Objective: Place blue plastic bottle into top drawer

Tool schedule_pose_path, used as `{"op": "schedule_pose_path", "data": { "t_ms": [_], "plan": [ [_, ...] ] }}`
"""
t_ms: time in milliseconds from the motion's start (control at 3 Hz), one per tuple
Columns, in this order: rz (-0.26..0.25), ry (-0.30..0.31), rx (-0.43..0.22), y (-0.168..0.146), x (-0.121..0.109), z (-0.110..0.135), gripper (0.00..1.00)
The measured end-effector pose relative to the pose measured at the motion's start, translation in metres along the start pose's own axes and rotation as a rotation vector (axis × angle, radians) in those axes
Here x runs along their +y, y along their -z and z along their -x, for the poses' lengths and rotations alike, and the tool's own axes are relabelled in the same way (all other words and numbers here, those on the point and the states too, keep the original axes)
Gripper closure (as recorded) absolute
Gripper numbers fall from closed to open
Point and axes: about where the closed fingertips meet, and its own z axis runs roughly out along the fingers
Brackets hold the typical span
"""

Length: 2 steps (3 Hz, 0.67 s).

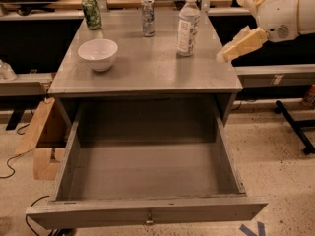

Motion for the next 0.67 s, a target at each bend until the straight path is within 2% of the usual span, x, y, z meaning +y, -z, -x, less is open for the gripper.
{"op": "schedule_pose_path", "data": {
  "t_ms": [333, 667],
  "plan": [
    [-0.023, -0.016, -0.058, -0.014, -0.019, -0.002, 0.00],
    [-0.056, -0.062, -0.127, -0.043, -0.053, -0.008, 0.00]
  ]
}}
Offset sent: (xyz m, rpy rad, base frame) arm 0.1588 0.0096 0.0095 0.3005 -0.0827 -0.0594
